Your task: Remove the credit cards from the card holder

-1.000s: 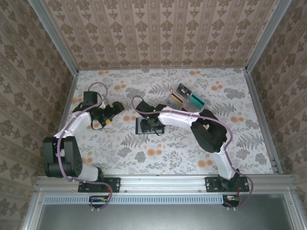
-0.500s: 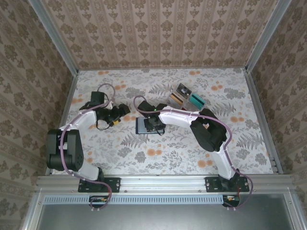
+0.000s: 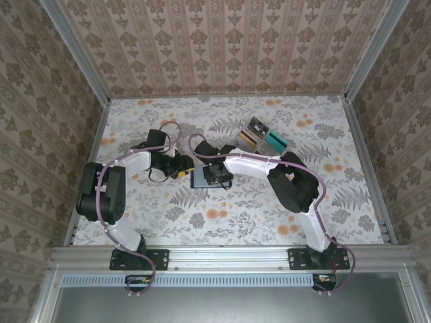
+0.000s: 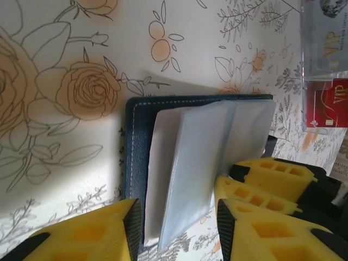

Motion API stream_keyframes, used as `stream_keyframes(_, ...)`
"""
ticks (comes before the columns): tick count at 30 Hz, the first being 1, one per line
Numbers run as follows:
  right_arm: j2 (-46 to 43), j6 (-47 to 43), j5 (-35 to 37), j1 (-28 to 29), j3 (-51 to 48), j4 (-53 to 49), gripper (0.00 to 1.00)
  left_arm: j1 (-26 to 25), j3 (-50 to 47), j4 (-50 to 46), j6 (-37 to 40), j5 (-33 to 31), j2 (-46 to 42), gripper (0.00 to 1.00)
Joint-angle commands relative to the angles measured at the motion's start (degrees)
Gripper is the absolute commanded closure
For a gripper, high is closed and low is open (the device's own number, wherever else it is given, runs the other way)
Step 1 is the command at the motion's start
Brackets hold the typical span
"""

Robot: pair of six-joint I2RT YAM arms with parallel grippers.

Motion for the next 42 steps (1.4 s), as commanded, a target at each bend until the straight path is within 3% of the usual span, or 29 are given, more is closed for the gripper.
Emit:
stream_keyframes(1,1.56,0.97,-1.92,-0.96,-2.68,-0.17,0.69,-0.78,2.25,0.4,1.82,1.85,2.23,0.6)
stream_keyframes(11,0.13,1.32,-3.4,-1.55,-4.45,1.74,0.72,-1.84,2.93,2.64,1.07,2.75,5.21,0.67)
stream_keyframes(16,-0.43,1.81,-5.08,-2.09,-5.1,3.01,0.75,-1.98,3.09,3.8,0.74,5.16,6.55,0.83)
stream_keyframes(20,-1.2,2.37,-6.86,-2.67,-6.53,4.82,0.77,-2.1,2.66,5.35,0.34,6.87,6.55,0.87)
stream_keyframes(25,-1.64,3.16,-8.92,-3.46,-8.01,6.97,0.79,-2.47,1.43,9.76,-1.87,10.95,6.29,1.0)
stream_keyframes(32,-2.17,3.87,-10.45,-4.17,-9.73,9.18,0.81,-3.86,-0.27,16.33,-6.47,14.82,6.54,1.0)
stream_keyframes(42,-6.68,3.1,-12.36,-4.74,-11.52,11.52,0.79,-4.83,1.15,13.89,-7.3,10.81,9.36,1.0)
